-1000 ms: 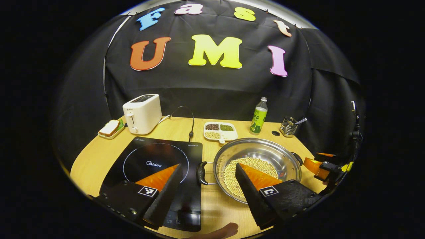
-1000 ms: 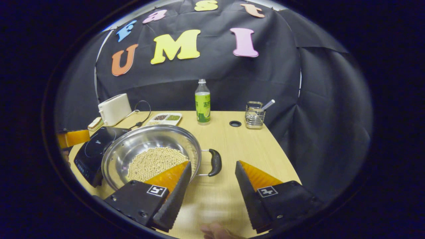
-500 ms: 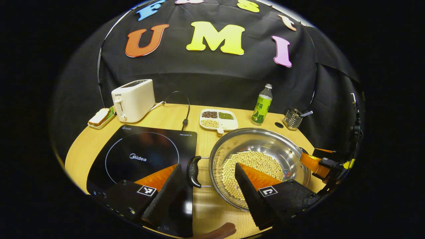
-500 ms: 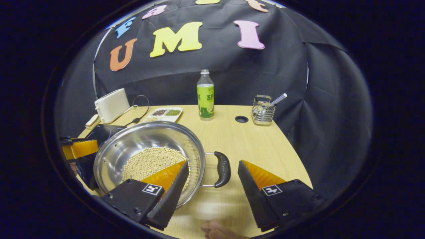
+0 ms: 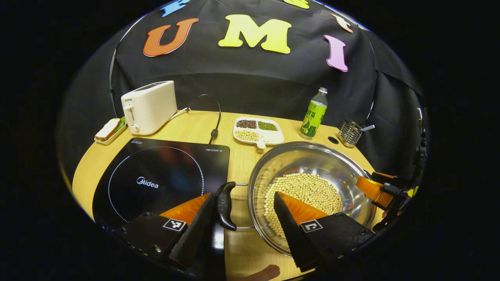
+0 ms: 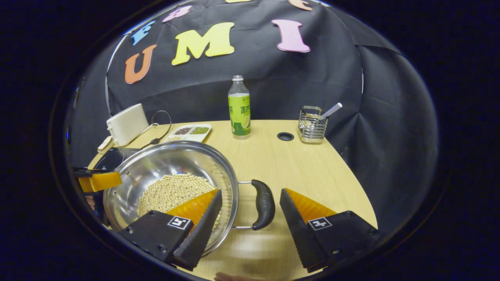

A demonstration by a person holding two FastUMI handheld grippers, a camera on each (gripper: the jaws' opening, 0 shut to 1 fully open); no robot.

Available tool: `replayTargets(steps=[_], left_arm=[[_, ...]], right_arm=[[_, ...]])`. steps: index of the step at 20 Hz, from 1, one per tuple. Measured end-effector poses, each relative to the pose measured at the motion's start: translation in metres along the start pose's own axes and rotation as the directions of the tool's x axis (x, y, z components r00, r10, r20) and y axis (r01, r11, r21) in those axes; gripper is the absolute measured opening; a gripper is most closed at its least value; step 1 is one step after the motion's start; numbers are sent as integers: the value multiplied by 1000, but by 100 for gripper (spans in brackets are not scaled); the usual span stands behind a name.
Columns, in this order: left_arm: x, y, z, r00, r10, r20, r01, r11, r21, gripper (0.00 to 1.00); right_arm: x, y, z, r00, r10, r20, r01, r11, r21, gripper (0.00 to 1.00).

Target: First push the handle of the pot to place it horizontally, then grasp the pot with both hands and set it on the induction cooktop.

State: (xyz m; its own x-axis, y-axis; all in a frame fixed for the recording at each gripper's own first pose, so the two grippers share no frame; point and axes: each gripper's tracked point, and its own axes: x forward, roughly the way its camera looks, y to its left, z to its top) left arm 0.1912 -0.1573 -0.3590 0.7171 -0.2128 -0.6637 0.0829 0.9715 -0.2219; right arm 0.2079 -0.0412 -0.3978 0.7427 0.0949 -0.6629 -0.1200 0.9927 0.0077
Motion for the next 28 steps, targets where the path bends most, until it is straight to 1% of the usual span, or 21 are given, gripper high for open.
replayTargets(steps=[1,3,4,5,6,7,8,9,10,11,12,13,19,20,21,22,23,24,26,27,28], left_arm=[[4,1,-2,1000,2,-3,-2,1000,-5,88],[5,5,-2,1000,12,-4,-12,1000,-19,80],[6,6,-2,1000,14,-9,-14,1000,-22,73],[7,9,-2,1000,21,-10,-21,1000,-23,70],[9,11,-2,1000,16,-16,-16,999,-28,52],[7,9,-1,1000,4,-10,-4,1000,-28,61],[7,9,-1,1000,-9,-11,9,1000,-20,60],[6,9,-1,1000,-18,-3,18,1000,-7,60],[6,10,-1,1000,-27,-2,27,1000,-5,60],[7,11,-2,999,-33,1,33,999,-4,48],[7,12,-2,999,-39,-2,39,999,-4,58],[8,10,-2,999,-48,-6,47,999,-9,58],[8,12,-2,997,-76,-33,77,997,27,54],[8,12,-2,996,-78,-42,80,996,26,45],[8,12,-2,996,-80,-51,81,996,22,54],[7,12,-3,995,-81,-57,83,996,28,54],[5,14,-3,995,-84,-59,85,996,15,64],[2,13,-5,994,-92,-64,92,996,-1,51],[-3,12,-8,993,-100,-66,99,995,-21,51],[-7,11,-8,993,-101,-62,100,995,-21,41],[-11,12,-7,993,-103,-54,103,995,-17,51]], right_arm=[[1,1,-1,1000,5,-8,-5,1000,7,95],[2,2,-4,999,24,-26,-23,999,44,94],[2,3,-4,999,37,-33,-34,997,66,92],[3,1,-5,998,41,-43,-37,995,89,85],[3,1,-7,997,50,-58,-43,992,115,80],[4,3,-8,995,65,-71,-55,988,142,82],[5,8,-9,992,93,-84,-77,982,174,80],[5,10,-11,989,101,-104,-79,977,200,76],[6,9,-12,988,103,-117,-77,975,209,65],[5,9,-12,986,103,-132,-74,975,209,65],[4,9,-13,985,100,-144,-68,976,208,65],[4,10,-13,983,97,-157,-65,978,201,65],[2,10,-16,971,49,-232,-16,990,140,63],[0,10,-16,968,41,-246,-6,990,139,63],[-2,11,-17,965,36,-258,3,989,146,63],[-5,12,-18,963,31,-268,12,987,160,63],[-10,13,-19,961,27,-274,21,985,170,63],[-17,13,-21,961,22,-274,26,985,171,63],[-27,13,-20,965,17,-263,26,986,162,60],[-31,13,-20,965,14,-261,26,988,150,60],[-35,13,-19,967,12,-256,24,990,138,59]])
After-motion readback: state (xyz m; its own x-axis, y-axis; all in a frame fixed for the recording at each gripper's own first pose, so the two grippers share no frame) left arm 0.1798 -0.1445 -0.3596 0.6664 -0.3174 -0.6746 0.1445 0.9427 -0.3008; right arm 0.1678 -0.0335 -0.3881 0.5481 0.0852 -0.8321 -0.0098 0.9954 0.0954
